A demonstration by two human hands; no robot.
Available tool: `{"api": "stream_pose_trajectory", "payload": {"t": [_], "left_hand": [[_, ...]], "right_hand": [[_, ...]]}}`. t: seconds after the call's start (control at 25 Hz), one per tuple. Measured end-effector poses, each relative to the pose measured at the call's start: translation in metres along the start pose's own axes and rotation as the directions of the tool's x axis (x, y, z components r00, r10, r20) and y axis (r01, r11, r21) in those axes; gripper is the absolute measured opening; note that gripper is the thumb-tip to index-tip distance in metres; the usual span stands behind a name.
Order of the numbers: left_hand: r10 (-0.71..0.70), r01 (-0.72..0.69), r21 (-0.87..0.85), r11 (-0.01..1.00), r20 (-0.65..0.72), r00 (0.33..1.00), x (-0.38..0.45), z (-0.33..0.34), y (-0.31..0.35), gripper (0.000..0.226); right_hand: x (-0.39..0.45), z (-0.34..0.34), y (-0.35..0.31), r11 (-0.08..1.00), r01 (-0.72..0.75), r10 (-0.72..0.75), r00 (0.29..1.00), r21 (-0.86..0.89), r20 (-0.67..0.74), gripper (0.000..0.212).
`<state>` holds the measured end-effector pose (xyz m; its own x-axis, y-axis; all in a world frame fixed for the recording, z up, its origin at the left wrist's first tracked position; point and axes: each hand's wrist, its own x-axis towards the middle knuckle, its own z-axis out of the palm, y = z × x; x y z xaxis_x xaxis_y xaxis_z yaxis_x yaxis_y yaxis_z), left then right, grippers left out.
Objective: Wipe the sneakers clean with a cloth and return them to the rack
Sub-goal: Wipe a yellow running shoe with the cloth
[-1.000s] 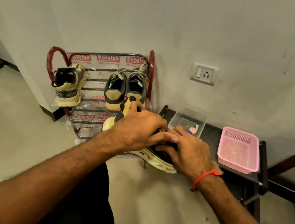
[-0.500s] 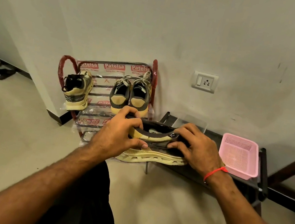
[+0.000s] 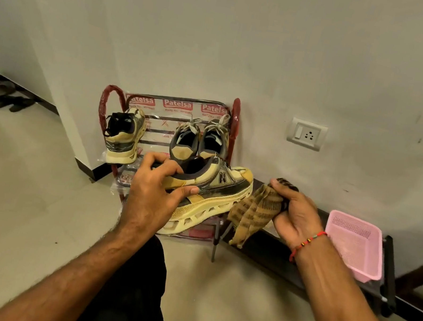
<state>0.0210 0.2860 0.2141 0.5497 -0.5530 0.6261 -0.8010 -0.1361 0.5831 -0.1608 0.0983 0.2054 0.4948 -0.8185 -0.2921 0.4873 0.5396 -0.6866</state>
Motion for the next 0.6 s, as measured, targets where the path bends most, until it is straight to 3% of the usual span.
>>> {"api": "stream_pose_trajectory", "payload": {"t": [0.16,0.24,0.32,0.44,0.6], "left_hand": [[0.051,-0.052,-0.006,0.999,-0.159,0.986,0.017,-0.033,-0.017,0.037],[0.076,-0.079,-0.004,0.997,-0.225,0.971,0.028,-0.044,-0.031,0.033],[0.092,-0.088,0.025,0.996,-0.271,0.958,0.046,-0.043,-0.051,0.029],[0.057,-0.037,0.069,0.997,-0.318,0.947,0.083,-0.026,-0.087,0.025],[0.024,0.055,0.226,0.973,-0.33,0.944,0.132,0.014,-0.12,0.024]], "right_hand": [[0.011,0.035,0.02,0.996,-0.072,0.069,0.996,0.055,0.049,0.048],[0.017,0.057,0.032,1.0,0.001,-0.002,0.999,0.023,0.047,0.041],[0.022,0.079,0.045,0.98,0.164,-0.161,0.986,-0.108,0.036,0.032],[0.029,0.107,0.061,0.872,0.353,-0.334,0.935,-0.338,0.115,0.032],[0.047,0.113,0.072,0.898,0.329,-0.3,0.943,-0.29,0.14,0.033]]}}
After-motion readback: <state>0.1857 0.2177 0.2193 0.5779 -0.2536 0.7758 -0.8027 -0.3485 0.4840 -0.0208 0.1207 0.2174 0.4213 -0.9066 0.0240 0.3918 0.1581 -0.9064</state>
